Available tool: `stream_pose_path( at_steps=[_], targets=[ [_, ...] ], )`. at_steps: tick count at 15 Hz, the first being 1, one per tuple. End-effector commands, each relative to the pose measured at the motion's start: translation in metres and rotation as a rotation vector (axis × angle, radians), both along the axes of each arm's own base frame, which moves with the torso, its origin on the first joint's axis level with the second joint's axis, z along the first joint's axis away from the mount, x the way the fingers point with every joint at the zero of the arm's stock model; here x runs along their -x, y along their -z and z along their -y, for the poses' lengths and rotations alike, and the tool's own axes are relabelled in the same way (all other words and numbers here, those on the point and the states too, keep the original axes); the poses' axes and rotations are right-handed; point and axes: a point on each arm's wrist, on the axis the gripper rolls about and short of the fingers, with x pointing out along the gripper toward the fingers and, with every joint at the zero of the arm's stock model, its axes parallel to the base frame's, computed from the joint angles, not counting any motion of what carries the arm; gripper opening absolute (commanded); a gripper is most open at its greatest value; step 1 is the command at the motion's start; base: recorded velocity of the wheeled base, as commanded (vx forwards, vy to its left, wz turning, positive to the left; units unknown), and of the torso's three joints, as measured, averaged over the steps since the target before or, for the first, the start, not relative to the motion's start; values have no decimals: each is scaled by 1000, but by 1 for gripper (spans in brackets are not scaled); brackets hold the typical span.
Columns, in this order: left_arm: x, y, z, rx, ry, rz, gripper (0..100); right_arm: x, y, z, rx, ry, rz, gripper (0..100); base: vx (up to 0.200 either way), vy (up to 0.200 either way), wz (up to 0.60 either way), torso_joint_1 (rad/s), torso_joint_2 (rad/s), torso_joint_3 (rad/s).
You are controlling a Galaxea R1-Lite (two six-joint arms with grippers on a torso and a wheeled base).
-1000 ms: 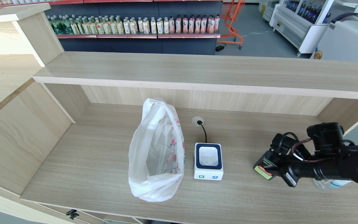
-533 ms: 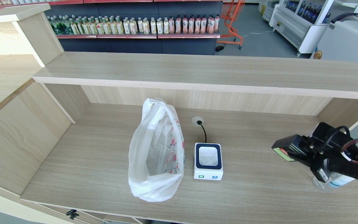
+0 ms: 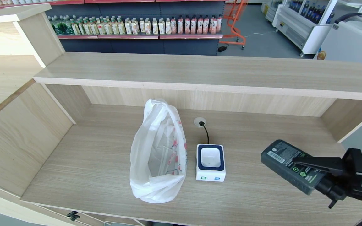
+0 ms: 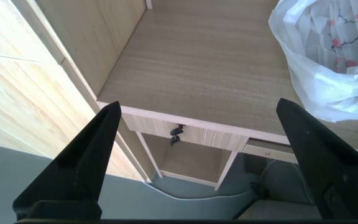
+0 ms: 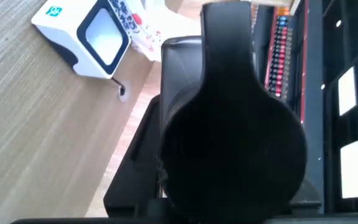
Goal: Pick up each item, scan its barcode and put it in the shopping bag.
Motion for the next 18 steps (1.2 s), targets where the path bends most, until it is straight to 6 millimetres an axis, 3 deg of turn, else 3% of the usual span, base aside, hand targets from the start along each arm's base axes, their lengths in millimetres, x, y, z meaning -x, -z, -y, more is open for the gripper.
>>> stream_pose_path(
  at_steps=[1,3,6,10,14,18],
  targets=[
    [0,0,0,0,-1,0,100,3,7,-12,56,-117,64,0,0,0,0,0,0,0],
    [0,0,0,0,-1,0,100,3,7,-18,88,-160,132,0,0,0,0,0,0,0],
    [0,0,0,0,-1,0,100,-2,5,-58,129,-395,297,0,0,0,0,0,0,0],
    [0,0,0,0,-1,0,100,-2,6,-67,131,-445,335,0,0,0,0,0,0,0],
    [0,0,0,0,-1,0,100,-5,3,-100,102,-585,372,0,0,0,0,0,0,0],
    [0,0,0,0,-1,0,100,-14,2,-104,88,-573,405,0,0,0,0,0,0,0]
  ],
)
